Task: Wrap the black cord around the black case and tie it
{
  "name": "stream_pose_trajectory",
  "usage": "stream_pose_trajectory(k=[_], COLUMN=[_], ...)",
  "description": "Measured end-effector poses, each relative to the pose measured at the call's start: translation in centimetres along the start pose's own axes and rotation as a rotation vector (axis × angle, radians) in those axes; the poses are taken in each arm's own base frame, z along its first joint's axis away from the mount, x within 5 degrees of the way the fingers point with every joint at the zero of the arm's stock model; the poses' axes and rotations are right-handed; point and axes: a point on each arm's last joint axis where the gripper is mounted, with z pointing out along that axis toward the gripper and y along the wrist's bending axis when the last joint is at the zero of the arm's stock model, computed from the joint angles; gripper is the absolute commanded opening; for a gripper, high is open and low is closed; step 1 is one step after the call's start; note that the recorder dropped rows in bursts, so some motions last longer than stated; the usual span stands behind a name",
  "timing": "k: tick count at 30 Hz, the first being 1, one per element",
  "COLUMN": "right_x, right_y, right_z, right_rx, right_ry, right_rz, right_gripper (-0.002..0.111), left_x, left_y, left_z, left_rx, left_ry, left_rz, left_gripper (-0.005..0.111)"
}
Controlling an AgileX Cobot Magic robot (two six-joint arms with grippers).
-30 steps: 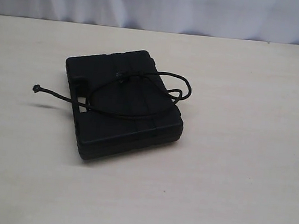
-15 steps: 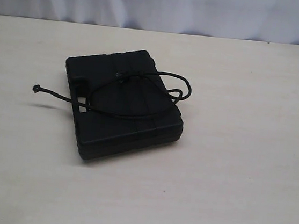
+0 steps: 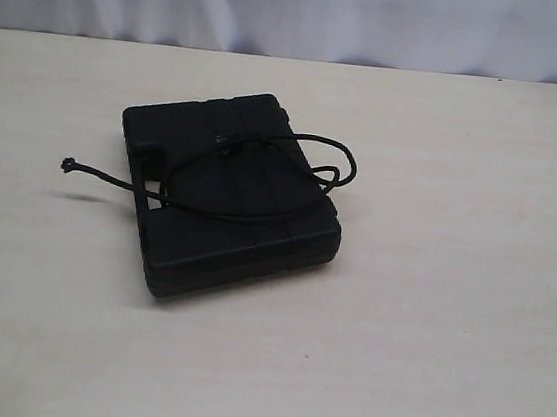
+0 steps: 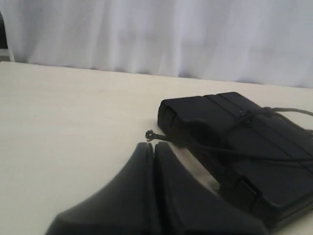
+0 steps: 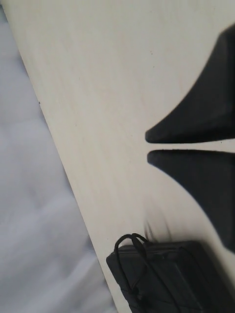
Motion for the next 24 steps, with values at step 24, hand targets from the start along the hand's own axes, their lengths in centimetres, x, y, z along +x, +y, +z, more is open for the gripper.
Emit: stream_pose_trajectory(k=[24], right_x=[-0.06], right_y=[-0.41], right_z=[-0.01], right_rx=[0.056], right_ry=[-0.003], right_rz=[-0.244], right_gripper=[0.004], left_x=[0.18], left_y=[0.81], left_z=[-0.05], left_rx=[-0.117], left_ry=[0.022], left_rz=[0.11], left_gripper=[0.0])
